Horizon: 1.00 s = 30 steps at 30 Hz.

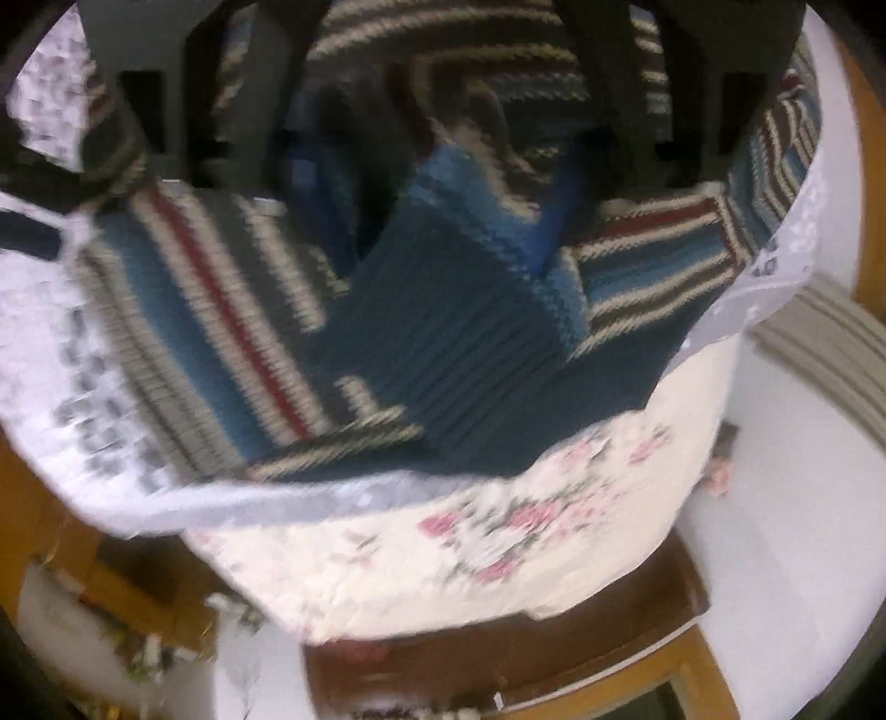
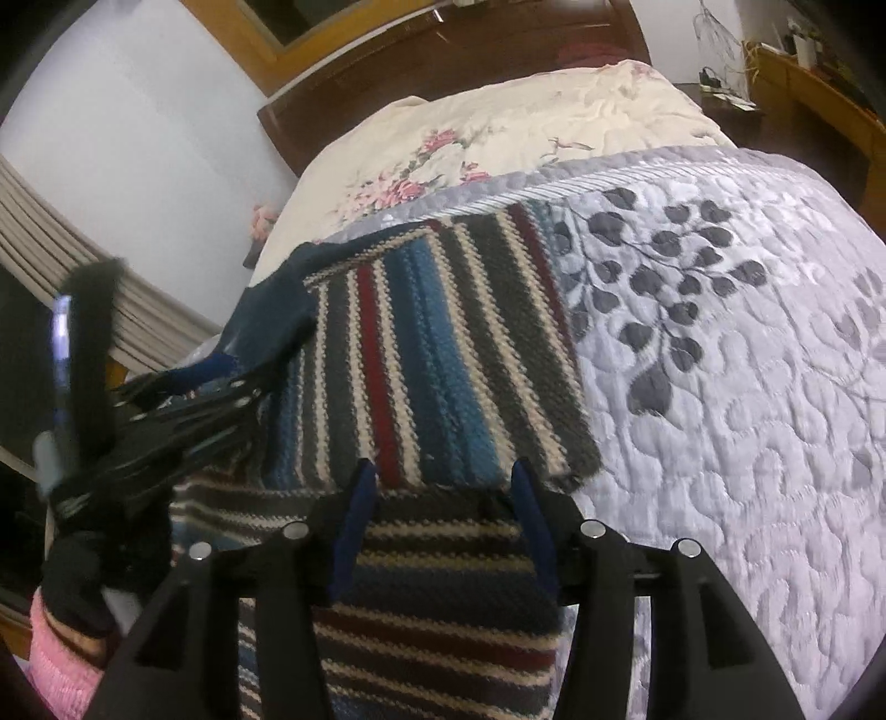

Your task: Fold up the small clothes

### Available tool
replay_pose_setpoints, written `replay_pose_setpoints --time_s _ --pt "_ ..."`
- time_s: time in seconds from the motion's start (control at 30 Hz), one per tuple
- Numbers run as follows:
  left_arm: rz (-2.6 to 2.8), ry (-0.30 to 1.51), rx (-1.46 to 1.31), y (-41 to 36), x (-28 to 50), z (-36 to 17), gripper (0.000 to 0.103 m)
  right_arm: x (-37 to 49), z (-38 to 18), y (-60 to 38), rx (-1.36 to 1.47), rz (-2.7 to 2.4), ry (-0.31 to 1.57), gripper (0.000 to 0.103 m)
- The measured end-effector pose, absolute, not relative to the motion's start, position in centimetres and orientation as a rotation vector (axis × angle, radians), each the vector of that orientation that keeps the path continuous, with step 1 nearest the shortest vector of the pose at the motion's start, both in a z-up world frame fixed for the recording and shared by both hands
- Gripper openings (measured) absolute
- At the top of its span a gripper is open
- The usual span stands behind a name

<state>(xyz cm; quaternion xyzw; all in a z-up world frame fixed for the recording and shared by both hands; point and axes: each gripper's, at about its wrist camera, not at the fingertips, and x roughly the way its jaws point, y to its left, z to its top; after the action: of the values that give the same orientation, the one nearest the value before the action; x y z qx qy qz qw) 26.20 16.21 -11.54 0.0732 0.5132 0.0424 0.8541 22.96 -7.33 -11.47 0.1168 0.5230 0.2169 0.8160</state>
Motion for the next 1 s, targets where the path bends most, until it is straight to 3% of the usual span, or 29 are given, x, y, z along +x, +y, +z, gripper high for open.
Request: replay_pose_setpoints --time_s 0.03,0.07,0.1,0.2,0.4,0.6,0.73,0.87,1.0 --pt "0.081 1.09 0.123 16.6 26.4 -11.8 0.03 22.8 -11.4 -7.5 0.248 0.461 1.113 0.052" --pt "0.063 1.085 0.068 17.4 26.3 -11.7 0.025 22.6 -11.4 -7.8 0.245 0.459 1.11 0.053" --pt "0.07 1.073 0.055 17.8 26.1 -11.5 0.011 22.5 -11.4 -7.7 0.245 0.457 1.108 0.053" --pt "0.064 1.035 0.008 19.1 25.6 -10.5 0.007 22.5 -11.3 -7.9 0.256 0.451 1.107 0.053" --pt "0.11 0.891 -0.208 24.3 22.6 -8.2 0.007 23.4 -10.6 -6.2 0.243 0.488 1.095 0.053" --pt "0.208 0.911 -0.287 29.1 20.0 -9.7 0.027 25.0 -11.8 -3.7 0.244 0.528 1.14 0.053" --pt "0.242 0.955 -0.391 32.6 18.9 -11.5 0.027 26.2 -14.5 -2.7 0.228 0.5 1.232 0.053" --pt "0.23 0.931 -0.398 32.7 18.3 -10.6 0.029 25.8 -14.0 -1.6 0.168 0.481 1.22 0.055" --pt "0.193 0.856 -0.41 31.6 17.9 -8.1 0.037 24.8 -11.5 -0.6 0.137 0.526 1.148 0.055"
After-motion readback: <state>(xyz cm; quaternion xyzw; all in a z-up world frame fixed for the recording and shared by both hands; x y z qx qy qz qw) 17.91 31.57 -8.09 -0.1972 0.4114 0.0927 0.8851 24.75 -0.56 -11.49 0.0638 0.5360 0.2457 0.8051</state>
